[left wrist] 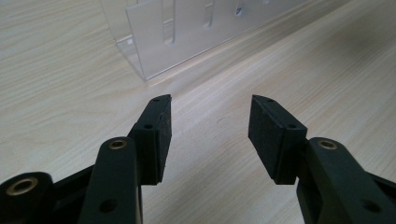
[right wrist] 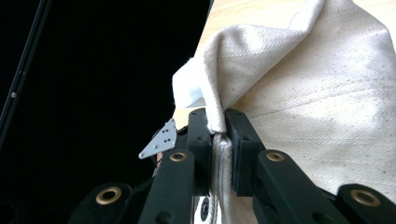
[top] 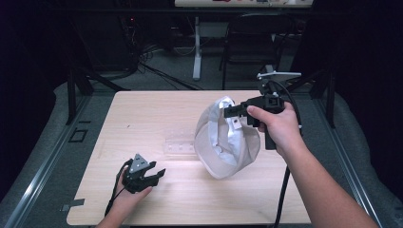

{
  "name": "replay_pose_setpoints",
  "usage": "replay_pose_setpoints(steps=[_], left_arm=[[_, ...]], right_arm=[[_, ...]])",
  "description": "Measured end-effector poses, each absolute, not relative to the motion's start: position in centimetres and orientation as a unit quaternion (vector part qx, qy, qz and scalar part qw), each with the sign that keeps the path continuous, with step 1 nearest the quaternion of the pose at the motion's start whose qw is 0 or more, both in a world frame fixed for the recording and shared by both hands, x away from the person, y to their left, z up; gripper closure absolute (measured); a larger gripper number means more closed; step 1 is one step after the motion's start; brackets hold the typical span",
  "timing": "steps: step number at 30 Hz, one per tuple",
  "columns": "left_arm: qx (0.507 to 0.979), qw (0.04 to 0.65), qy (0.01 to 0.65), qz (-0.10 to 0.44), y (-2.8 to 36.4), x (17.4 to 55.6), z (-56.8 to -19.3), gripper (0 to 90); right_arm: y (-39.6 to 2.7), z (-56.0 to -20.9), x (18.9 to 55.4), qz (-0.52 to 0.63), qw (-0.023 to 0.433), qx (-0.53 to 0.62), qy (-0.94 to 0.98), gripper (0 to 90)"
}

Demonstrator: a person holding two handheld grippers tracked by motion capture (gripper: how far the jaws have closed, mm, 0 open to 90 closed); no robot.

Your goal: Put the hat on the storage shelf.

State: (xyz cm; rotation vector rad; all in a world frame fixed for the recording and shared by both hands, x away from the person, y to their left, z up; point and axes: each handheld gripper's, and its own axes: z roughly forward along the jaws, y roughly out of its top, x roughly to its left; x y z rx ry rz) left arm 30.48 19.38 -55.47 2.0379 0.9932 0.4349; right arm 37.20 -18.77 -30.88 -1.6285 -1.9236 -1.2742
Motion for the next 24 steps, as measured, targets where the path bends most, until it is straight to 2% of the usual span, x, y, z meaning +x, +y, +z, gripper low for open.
replay_pose_setpoints(steps=[14,24], left_arm=[[0.804,0.408,0.404,0.157,19.5,30.6,-55.3,55.3],[0.800,0.425,0.395,0.154,18.7,30.4,-54.3,55.0]], right_arm=[[-18.0,-29.8,38.7,-0.462,0.141,-0.579,-0.657,81.3],[-17.5,-29.8,39.7,-0.467,0.139,-0.585,-0.648,81.3]])
